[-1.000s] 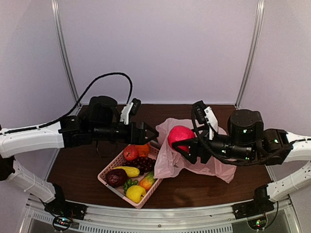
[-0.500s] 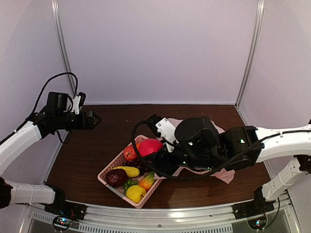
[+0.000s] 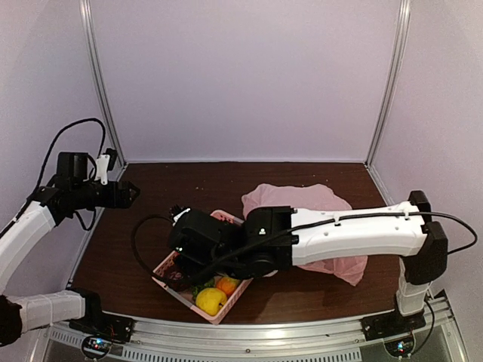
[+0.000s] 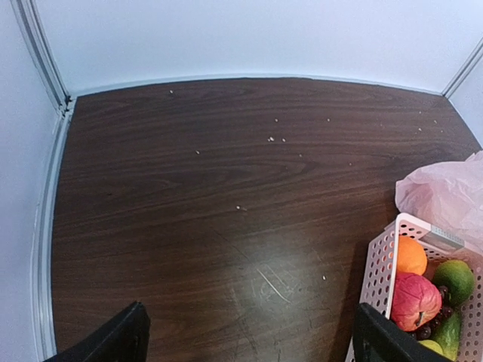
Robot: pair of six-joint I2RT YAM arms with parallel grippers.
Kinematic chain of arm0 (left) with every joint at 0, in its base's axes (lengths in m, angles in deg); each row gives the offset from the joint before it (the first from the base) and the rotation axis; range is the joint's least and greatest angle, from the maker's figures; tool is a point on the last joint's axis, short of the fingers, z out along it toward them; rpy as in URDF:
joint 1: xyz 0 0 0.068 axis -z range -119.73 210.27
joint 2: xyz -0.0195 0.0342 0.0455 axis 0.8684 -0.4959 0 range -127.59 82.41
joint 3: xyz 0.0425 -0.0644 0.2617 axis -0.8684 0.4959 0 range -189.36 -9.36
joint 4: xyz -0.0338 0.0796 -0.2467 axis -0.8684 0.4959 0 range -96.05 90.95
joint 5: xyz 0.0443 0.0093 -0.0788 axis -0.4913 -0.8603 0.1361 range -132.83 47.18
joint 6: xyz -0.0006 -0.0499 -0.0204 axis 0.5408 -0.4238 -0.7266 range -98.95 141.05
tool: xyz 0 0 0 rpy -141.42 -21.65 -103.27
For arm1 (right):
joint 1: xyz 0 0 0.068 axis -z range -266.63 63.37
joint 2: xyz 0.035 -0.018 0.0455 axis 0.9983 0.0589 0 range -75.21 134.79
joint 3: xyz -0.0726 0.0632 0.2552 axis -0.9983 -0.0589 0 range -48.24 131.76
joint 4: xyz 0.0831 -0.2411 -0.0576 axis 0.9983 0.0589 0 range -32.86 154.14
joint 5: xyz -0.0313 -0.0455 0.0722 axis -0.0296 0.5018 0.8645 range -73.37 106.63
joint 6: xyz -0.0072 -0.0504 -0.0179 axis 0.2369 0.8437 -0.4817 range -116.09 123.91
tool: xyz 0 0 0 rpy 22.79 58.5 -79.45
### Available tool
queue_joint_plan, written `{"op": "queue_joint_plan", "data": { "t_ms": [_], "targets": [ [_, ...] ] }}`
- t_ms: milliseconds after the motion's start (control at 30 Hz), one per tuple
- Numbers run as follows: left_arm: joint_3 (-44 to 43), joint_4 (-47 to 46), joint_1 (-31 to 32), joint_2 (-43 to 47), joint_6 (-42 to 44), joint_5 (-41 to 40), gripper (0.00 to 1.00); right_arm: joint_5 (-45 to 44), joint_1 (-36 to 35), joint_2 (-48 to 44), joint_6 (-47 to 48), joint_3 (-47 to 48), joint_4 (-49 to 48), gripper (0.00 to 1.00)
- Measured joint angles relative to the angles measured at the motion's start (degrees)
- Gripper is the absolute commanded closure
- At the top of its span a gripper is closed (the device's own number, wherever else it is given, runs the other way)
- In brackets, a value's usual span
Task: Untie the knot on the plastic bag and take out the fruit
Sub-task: Place the fake fruit in the bin.
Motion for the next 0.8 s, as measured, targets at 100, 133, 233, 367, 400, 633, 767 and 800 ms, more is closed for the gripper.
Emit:
{"op": "queue_joint_plan", "data": {
  "t_ms": [100,133,233,367,400,633,767,800],
  "targets": [
    [0.02,-0.07,0.00,1.99,0.24,-1.73,0.05,0.35,0.79,3.43,-1.90,2.25,2.56,0.40],
    [0.02,-0.07,-0.02,2.19,0.26,-2.14,0.05,0.46,1.27,4.11,-2.69,2.27,3.52,0.40],
    [0.02,0.02,0.00,2.03,0.35,-2.97,0.05,0.79,3.30,4.83,-3.82,1.79,5.51,0.40],
    [0.02,0.02,0.00,1.88,0.52,-3.28,0.05,1.05,6.14,4.81,-4.74,-0.04,6.40,0.40],
    [0.02,0.02,0.00,1.88,0.55,-3.34,0.05,1.18,6.82,4.81,-4.92,-0.72,6.47,0.40],
    [0.02,0.02,0.00,1.64,0.63,-3.54,0.05,3.23,8.70,4.81,-5.99,-4.50,6.47,0.38],
    [0.02,0.04,0.00,1.51,0.66,-3.82,0.05,3.87,8.70,4.81,-6.23,-5.99,6.10,0.34],
    [0.02,0.04,0.00,1.49,0.66,-3.85,0.05,3.98,8.70,4.81,-6.25,-6.21,5.97,0.34]
  ]
}}
